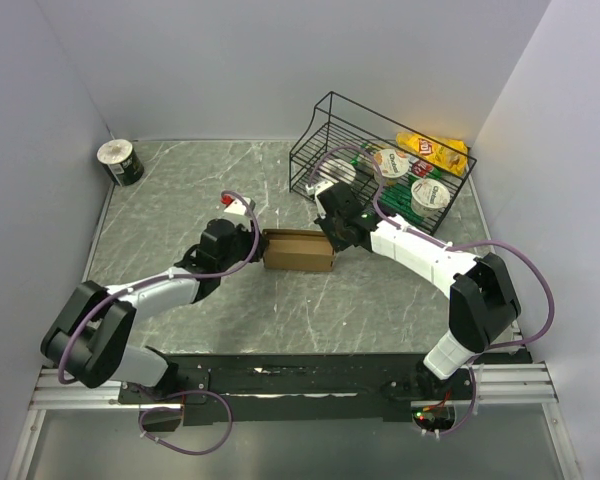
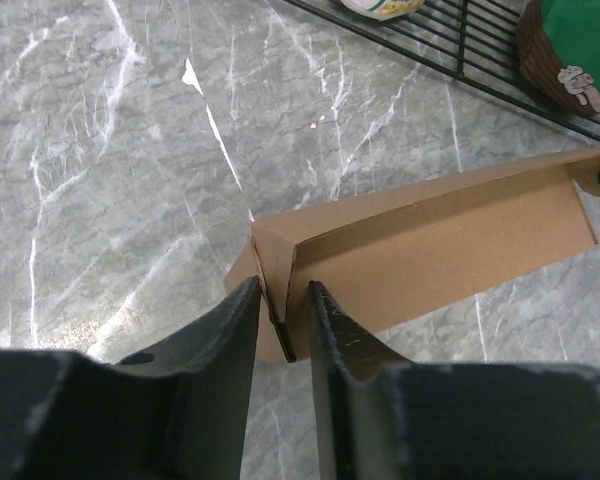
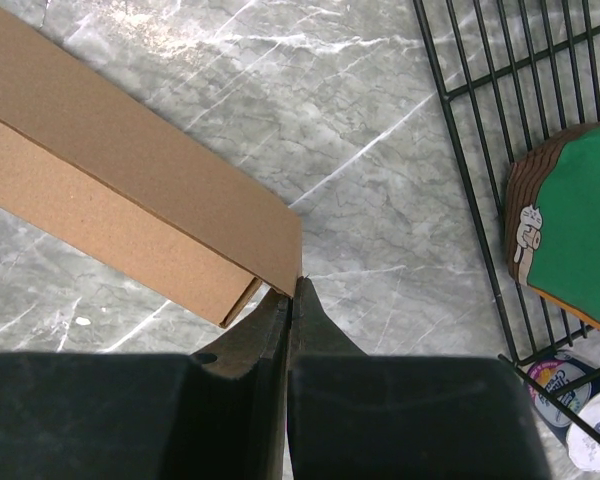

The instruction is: Fold the paper box

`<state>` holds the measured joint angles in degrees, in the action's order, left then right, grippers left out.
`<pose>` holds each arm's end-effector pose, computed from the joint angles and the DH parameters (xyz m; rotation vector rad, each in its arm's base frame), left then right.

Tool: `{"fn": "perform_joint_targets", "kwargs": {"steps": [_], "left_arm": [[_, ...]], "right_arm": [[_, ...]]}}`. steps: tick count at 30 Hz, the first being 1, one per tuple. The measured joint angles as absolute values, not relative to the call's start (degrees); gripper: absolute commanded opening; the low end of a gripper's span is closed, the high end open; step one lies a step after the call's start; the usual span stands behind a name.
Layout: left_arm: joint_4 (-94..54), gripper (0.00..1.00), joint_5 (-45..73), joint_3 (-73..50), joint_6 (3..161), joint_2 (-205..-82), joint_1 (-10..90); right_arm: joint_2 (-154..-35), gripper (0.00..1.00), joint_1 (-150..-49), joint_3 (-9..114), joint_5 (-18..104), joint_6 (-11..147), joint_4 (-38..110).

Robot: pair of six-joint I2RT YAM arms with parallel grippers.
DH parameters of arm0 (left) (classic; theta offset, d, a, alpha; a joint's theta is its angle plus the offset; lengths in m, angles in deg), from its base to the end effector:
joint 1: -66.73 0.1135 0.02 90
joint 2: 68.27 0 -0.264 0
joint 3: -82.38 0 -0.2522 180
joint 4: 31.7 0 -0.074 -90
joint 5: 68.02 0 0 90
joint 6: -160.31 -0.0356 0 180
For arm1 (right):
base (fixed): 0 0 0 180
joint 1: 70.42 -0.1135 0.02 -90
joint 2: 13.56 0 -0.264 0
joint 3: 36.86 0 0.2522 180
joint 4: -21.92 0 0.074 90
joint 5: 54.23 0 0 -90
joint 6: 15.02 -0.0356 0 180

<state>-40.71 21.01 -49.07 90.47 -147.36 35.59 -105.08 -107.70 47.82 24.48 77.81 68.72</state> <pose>0.2472 -0.1501 0.2044 0.2024 1.9855 -0.6031 0.2763 0.2016 0.2597 -0.7748 2.3571 0.0070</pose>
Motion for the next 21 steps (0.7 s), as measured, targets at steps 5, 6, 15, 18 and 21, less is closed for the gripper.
{"fn": "perform_joint_targets", "kwargs": {"steps": [5, 6, 15, 18, 21], "left_arm": [[-41.9, 0.14, 21.6, -48.7, 90.5, -148.8, 35.7], [-42.2, 0.11, 21.7, -48.7, 90.5, -149.0, 35.7], [-44.2, 0.01, 22.8, -48.7, 89.5, -149.9, 35.7], [-45.1, 0.01, 23.6, -48.7, 89.3, -150.5, 35.2], [-45.4, 0.01, 26.7, -48.7, 88.5, -150.7, 33.6]], "right_arm": [[-105.1, 0.0, -107.8, 47.8, 24.2, 77.8, 68.8], [-105.1, 0.0, -107.8, 47.8, 24.2, 77.8, 68.8], [-105.8, 0.0, -107.9, 50.2, 24.0, 76.6, 70.8], [-106.2, 0.0, -108.0, 52.1, 23.5, 74.7, 72.8], [-107.2, 0.0, -107.9, 54.0, 23.0, 73.0, 74.3]]}}
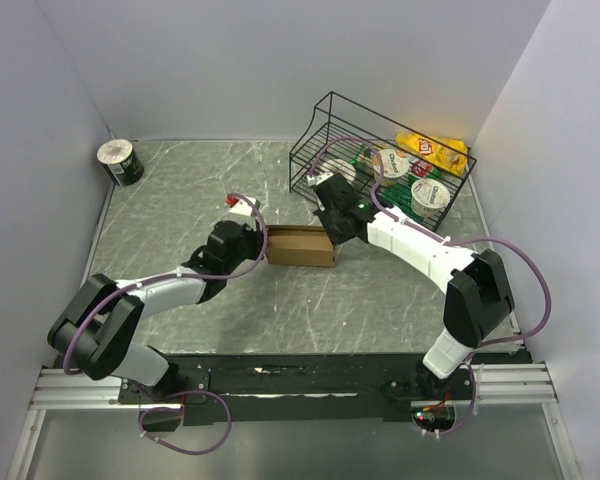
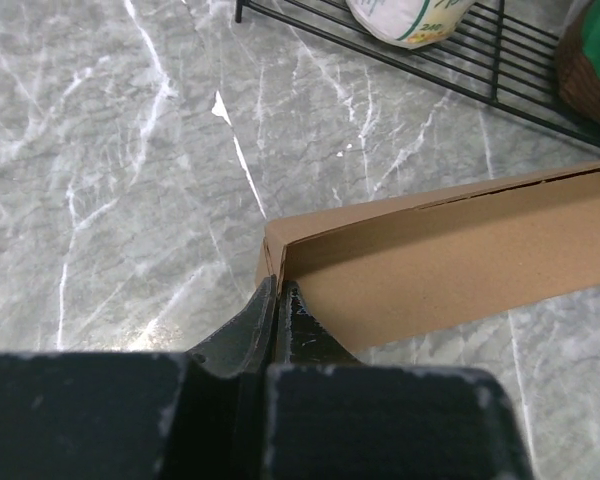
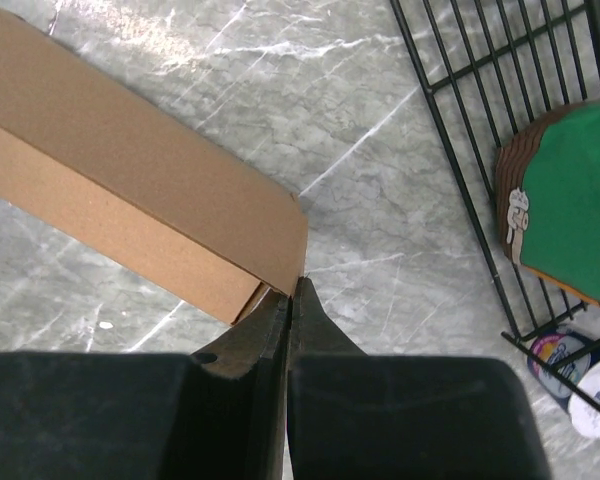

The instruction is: Fold the paper box

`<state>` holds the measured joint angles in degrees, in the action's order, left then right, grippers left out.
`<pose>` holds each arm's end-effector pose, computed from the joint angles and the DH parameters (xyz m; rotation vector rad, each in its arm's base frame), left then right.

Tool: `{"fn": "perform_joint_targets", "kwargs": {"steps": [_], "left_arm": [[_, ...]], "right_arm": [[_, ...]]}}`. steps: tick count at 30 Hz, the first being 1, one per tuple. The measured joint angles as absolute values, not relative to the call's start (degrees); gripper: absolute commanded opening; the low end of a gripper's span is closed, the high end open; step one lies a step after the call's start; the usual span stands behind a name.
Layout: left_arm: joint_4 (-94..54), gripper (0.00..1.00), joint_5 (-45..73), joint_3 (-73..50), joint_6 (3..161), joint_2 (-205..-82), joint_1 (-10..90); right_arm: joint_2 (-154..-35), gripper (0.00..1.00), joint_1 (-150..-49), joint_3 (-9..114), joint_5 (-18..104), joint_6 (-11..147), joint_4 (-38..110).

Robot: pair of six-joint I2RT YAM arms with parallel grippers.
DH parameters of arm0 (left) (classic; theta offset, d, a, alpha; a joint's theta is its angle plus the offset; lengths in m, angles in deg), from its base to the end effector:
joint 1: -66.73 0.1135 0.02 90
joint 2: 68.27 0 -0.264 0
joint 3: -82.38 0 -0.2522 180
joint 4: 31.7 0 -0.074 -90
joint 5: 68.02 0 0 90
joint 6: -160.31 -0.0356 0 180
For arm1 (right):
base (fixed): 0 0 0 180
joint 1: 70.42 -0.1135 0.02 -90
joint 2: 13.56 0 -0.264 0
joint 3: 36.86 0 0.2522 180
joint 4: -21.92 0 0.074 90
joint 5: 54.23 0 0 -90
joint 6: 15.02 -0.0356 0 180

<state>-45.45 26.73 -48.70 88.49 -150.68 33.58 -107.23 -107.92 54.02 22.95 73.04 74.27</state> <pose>0.2515 -0.1608 0.1990 0.1974 1.9391 -0.5209 0.2832 0.2074 0.2755 -0.6785 2.4043 0.0005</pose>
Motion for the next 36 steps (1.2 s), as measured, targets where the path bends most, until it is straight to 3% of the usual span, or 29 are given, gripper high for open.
{"fn": "perform_joint_targets", "kwargs": {"steps": [15, 36], "left_arm": [[-45.5, 0.01, 44.2, -47.3, 83.5, -152.8, 24.9], [-42.3, 0.01, 45.9, -45.7, 84.3, -153.0, 24.4]], "right_arm": [[-110.9, 0.0, -105.5, 55.9, 23.9, 66.1, 75.7], [-113.9, 0.0, -103.8, 61.6, 26.6, 62.0, 78.9]]}}
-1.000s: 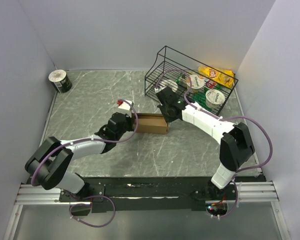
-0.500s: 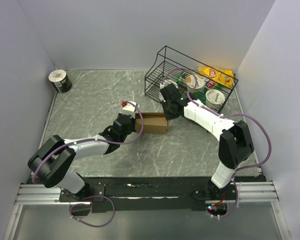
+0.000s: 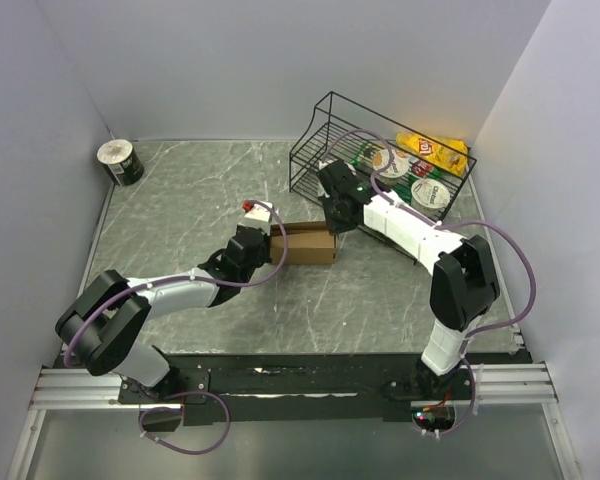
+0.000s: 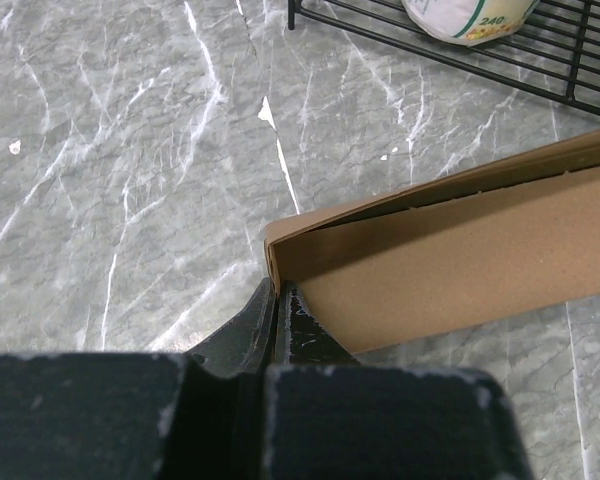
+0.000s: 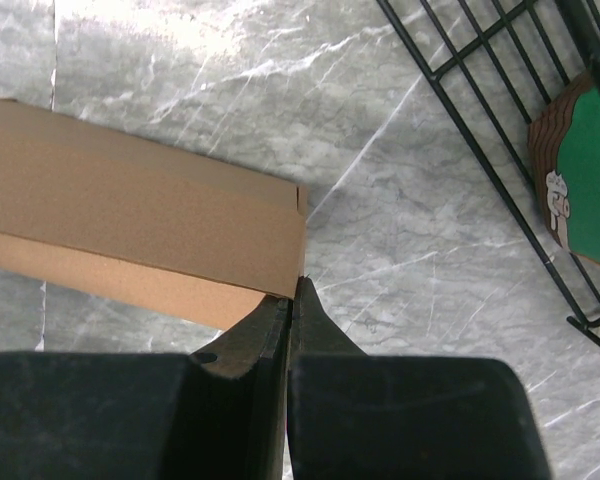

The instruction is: Fold the paper box

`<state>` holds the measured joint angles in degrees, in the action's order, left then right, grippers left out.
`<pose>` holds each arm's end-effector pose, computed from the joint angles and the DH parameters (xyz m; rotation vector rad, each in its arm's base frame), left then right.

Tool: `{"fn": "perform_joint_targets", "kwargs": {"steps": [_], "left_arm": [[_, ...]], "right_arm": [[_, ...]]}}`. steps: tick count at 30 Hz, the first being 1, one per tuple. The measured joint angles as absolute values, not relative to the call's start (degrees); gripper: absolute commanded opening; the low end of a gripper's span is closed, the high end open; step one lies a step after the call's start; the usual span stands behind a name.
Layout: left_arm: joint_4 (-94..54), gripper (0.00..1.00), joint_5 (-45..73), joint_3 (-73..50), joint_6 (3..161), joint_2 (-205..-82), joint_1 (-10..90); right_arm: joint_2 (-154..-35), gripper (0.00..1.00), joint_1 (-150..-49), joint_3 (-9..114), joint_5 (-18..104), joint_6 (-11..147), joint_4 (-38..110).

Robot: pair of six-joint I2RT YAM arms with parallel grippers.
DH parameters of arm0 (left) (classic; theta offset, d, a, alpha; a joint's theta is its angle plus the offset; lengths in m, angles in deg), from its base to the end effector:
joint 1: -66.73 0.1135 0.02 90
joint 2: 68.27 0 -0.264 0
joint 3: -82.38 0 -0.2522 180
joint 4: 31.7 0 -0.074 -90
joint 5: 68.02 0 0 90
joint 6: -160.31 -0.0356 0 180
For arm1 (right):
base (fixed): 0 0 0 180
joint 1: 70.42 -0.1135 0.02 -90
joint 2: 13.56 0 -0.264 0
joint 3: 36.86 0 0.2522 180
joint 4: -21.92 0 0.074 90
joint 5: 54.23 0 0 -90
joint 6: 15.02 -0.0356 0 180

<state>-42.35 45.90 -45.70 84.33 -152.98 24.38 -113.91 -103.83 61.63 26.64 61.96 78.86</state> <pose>0.2361 -0.1957 0.1996 0.2036 1.9198 -0.2504 0.3170 0.2023 0.2717 -0.3999 2.5482 0.0946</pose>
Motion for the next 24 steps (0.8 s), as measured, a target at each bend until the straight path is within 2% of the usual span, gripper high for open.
{"fn": "perform_joint_targets", "kwargs": {"steps": [24], "left_arm": [[-38.8, 0.01, 47.6, -42.1, 82.9, -155.1, 24.2]], "right_arm": [[-120.7, 0.0, -102.5, 73.4, 26.8, 61.0, 87.7]]}}
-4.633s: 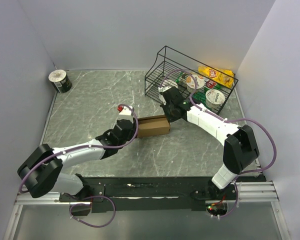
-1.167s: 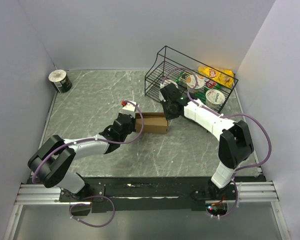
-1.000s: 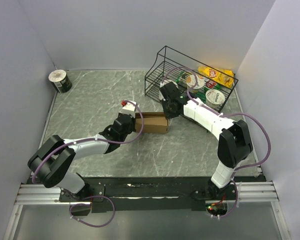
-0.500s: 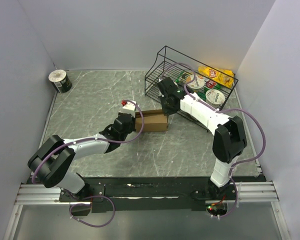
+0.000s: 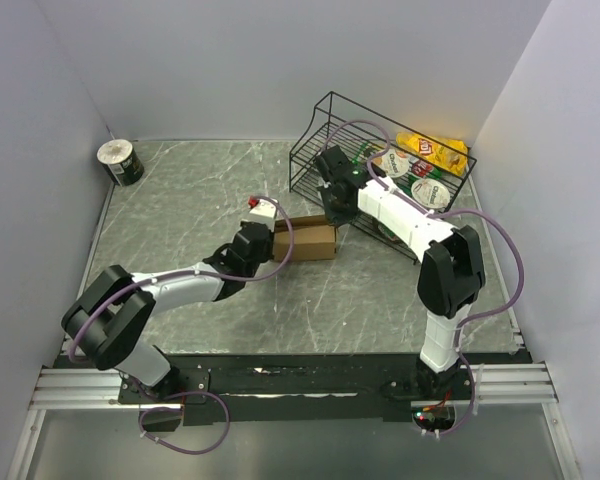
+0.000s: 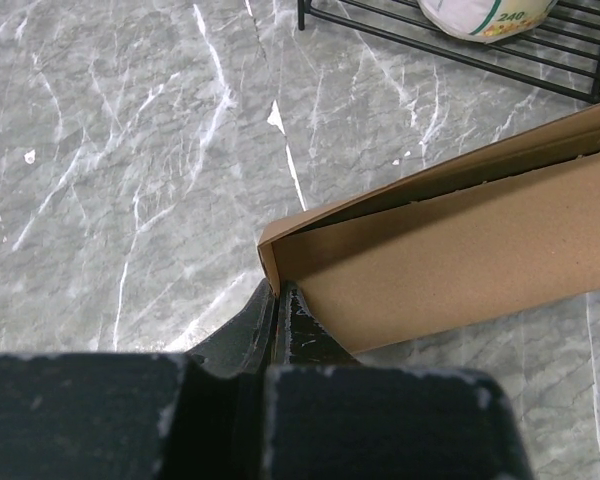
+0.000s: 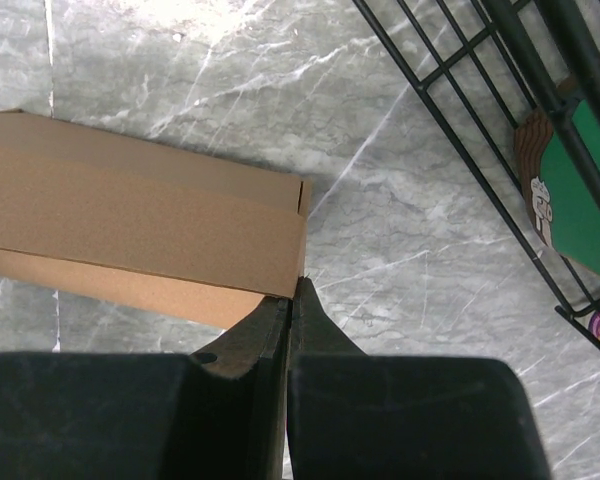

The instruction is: Fold the paper box

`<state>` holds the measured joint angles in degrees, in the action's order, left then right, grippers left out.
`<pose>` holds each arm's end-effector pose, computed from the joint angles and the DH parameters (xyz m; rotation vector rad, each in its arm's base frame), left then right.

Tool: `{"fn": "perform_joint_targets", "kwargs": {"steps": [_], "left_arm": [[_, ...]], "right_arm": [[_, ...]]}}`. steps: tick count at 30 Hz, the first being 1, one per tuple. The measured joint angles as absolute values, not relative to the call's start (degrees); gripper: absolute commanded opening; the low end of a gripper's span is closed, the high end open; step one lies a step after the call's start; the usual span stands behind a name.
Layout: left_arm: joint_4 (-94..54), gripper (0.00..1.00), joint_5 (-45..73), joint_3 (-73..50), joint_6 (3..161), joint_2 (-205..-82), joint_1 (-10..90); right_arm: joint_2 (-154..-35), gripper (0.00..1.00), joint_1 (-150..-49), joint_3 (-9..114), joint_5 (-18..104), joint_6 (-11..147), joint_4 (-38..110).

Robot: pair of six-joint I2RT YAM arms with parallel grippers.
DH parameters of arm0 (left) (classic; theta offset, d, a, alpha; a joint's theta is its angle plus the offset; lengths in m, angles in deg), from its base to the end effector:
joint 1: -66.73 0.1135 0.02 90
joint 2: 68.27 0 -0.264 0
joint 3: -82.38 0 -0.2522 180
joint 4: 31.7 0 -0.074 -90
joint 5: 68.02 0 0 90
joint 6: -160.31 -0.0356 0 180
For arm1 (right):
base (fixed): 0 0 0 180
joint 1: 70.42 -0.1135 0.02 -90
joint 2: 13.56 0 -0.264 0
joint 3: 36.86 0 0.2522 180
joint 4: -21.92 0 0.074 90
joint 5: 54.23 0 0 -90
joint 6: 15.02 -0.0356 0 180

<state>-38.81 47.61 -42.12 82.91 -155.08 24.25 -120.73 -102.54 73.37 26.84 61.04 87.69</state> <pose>0.2446 -0.2031 0.2025 0.2235 1.9412 -0.1883 0.3416 0.2079 0.2822 -0.3681 2.6179 0.0611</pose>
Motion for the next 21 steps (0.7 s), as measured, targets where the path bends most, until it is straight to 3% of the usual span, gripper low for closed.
{"fn": "perform_joint_targets", "kwargs": {"steps": [9, 16, 21], "left_arm": [[-37.4, 0.01, 48.5, -39.7, 81.7, -157.0, 23.4], [-34.4, 0.01, 48.2, -37.6, 81.9, -157.5, 23.3], [-27.6, 0.01, 47.4, -31.6, 82.6, -160.1, 23.3]], "right_arm": [[-122.4, 0.0, -99.6, 74.2, 30.5, 60.9, 88.0], [-118.1, 0.24, -99.5, 65.7, 30.0, 61.3, 79.9], [-111.6, 0.34, -101.3, 55.2, 26.7, 62.3, 72.0]]}}
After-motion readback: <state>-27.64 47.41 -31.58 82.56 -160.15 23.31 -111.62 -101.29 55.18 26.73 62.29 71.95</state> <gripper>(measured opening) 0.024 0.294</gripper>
